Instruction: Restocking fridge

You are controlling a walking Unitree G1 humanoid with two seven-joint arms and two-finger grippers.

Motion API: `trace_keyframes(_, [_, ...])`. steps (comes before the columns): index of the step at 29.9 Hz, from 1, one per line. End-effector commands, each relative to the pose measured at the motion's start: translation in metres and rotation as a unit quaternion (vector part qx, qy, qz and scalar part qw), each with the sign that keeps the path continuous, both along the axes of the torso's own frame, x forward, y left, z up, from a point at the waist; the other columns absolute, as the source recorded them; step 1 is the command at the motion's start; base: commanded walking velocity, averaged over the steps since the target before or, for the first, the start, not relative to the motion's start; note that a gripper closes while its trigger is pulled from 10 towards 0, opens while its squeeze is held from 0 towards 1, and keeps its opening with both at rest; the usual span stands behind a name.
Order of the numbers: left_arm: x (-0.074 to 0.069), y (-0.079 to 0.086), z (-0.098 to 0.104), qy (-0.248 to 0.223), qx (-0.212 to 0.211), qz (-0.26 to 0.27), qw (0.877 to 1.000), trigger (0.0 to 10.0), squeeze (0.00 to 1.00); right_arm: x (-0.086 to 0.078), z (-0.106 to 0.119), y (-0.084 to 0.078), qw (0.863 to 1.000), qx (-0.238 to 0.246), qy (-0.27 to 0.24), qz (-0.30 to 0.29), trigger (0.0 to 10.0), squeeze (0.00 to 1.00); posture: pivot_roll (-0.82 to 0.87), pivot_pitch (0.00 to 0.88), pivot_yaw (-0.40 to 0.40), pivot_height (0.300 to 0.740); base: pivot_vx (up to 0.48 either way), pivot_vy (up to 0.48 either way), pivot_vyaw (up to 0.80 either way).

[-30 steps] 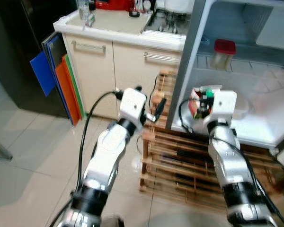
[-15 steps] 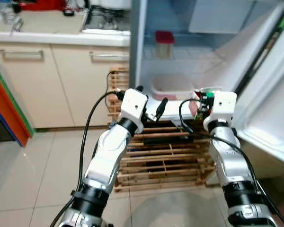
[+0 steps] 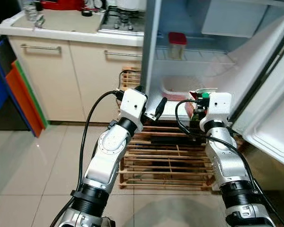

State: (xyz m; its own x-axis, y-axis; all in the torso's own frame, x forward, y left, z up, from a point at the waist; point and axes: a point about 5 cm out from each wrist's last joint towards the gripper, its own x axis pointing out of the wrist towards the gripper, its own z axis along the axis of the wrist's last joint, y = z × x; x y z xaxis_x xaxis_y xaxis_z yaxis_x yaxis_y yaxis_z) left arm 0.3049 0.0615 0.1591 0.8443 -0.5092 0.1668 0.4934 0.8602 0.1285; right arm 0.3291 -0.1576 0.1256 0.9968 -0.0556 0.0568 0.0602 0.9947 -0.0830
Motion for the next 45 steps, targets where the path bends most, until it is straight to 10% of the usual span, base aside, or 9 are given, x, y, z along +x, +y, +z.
trace_keyframes(1, [-0.0003,-0.0017,0.0014,0.001,-0.003,-0.002,1.000,10.0,0.00,0.0008,0.0048,-0.0030,1.000,-0.009,-0.009,-0.004,0.0,0.00,0.05,0.000,-0.059,0.698,0.000,0.000,0.00])
trace_keyframes(45, [0.0009,-0.0015,0.0021,0.005,-0.007,-0.003,1.000,10.0,0.00,-0.0003,0.0004,0.0032,1.000,-0.011,0.006,0.002,0.0,0.00,0.04,0.000,-0.056,0.690,0.000,0.000,0.27])
